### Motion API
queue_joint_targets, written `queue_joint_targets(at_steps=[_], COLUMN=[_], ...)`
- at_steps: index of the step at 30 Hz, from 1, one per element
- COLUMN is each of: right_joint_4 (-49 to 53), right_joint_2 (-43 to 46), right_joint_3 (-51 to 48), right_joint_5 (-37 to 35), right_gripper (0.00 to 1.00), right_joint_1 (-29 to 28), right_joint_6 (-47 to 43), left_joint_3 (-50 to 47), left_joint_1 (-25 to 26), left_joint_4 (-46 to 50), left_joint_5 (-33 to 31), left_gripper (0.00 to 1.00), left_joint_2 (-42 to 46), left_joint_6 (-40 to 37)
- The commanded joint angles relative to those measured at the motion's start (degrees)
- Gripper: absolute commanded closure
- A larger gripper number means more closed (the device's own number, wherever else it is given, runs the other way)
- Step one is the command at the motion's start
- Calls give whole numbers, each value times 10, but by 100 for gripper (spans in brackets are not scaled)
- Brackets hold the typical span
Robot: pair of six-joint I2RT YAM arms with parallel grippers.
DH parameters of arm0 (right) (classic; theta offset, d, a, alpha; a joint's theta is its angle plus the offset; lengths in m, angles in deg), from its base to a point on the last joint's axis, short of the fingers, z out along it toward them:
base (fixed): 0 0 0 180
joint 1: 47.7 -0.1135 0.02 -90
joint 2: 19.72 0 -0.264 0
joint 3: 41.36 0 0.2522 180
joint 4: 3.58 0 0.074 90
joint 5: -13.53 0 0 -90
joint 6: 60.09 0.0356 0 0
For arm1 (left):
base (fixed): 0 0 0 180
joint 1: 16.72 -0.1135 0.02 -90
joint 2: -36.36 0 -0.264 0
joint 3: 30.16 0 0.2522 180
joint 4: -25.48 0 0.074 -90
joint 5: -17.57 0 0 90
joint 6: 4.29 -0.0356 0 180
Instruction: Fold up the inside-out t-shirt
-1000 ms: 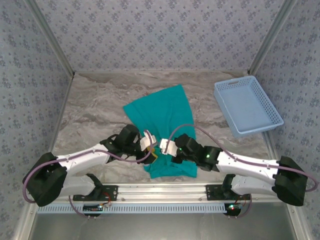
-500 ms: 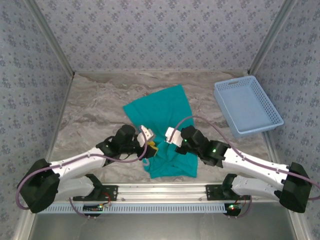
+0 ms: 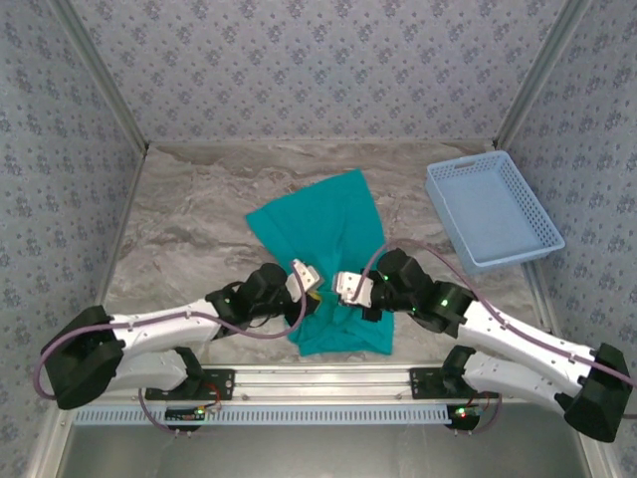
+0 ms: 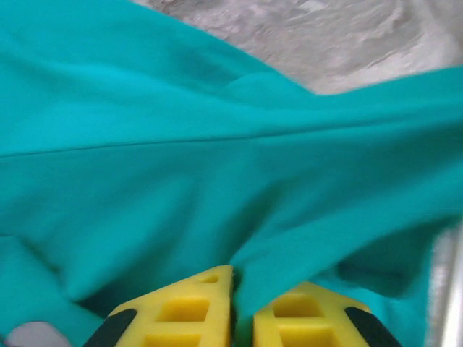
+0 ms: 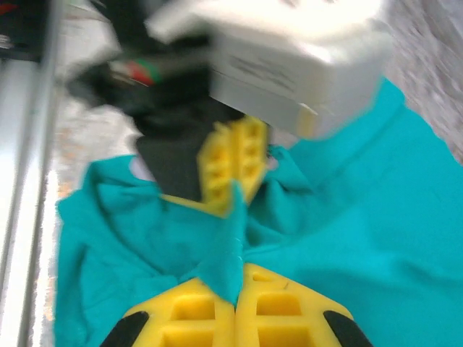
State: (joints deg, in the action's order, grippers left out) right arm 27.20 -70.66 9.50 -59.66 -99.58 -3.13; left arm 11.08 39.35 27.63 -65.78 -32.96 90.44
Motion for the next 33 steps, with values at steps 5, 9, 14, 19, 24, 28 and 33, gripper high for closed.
queue_joint_targets(at_steps=[5,9,14,19,24,28,33], right_joint_4=[-38,-57,-96,-127,-112,-106,-92], right_joint_2=[16,-28,-68,-77,-92,-99,-113], right_joint_3=[-19,10,31,83,117,124,136], right_joint_5=[204,210,120,127,158,183,179], right_gripper=[95,95,95,96,96,96,96], right_joint_1=[14,15,29,89,122,127,127], right_joint_6=[-66,-68,-28,62,55,46,48], left_joint_3=[49,46,23,9,-7,-21,12], left_joint_1=[-50,-57,-93,-151,-157,-136,-70], left_joint_4=[-16,-63,-74,28,72,38,47], left_joint_5=[27,58,84,126,205,217,191], left_gripper=[81,63,53,50,74,71,63], left_joint_2=[-108,-102,-39,107,231,253,226], left_joint_6=[-90,-100,-82,-69,-67,-47,-80])
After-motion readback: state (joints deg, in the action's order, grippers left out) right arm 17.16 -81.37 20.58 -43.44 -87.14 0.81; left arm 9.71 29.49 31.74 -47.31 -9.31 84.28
